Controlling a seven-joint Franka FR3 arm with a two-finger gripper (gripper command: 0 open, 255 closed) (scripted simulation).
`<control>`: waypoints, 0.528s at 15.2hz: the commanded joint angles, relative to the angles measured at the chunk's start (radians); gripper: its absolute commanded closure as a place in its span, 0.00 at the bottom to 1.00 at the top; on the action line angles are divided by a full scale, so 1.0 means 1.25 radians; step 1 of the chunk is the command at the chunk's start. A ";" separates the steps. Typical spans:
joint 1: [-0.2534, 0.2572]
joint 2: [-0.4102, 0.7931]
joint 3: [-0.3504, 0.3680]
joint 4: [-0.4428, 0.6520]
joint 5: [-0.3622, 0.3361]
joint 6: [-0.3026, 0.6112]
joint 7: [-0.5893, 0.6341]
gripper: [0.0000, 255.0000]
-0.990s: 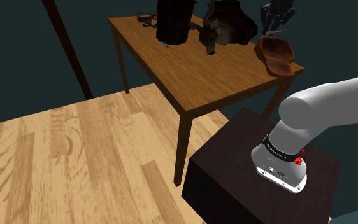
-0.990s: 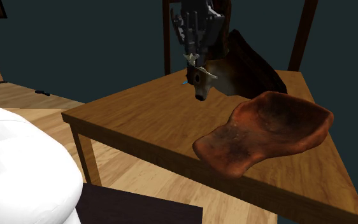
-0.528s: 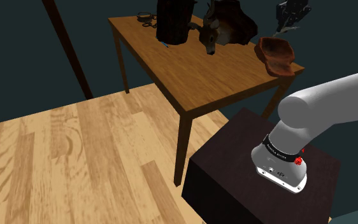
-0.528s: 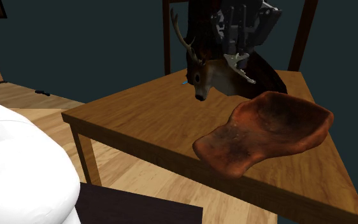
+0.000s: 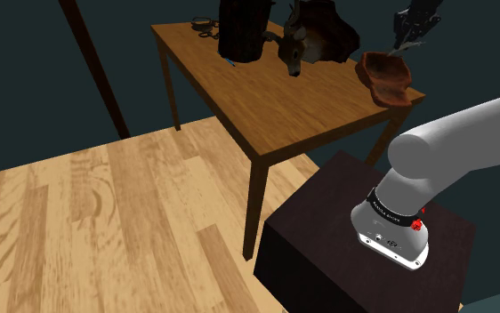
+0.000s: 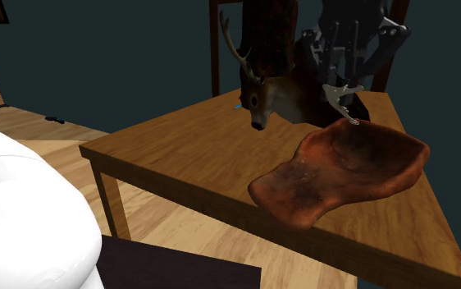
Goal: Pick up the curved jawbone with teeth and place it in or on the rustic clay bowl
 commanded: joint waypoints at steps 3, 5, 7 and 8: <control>-0.003 -0.002 -0.008 -0.044 -0.006 0.042 0.000 1.00; -0.005 -0.003 -0.011 -0.065 -0.009 0.063 0.001 1.00; -0.006 -0.003 -0.015 -0.086 -0.012 0.084 0.001 1.00; -0.007 -0.002 -0.017 -0.097 -0.013 0.095 0.001 1.00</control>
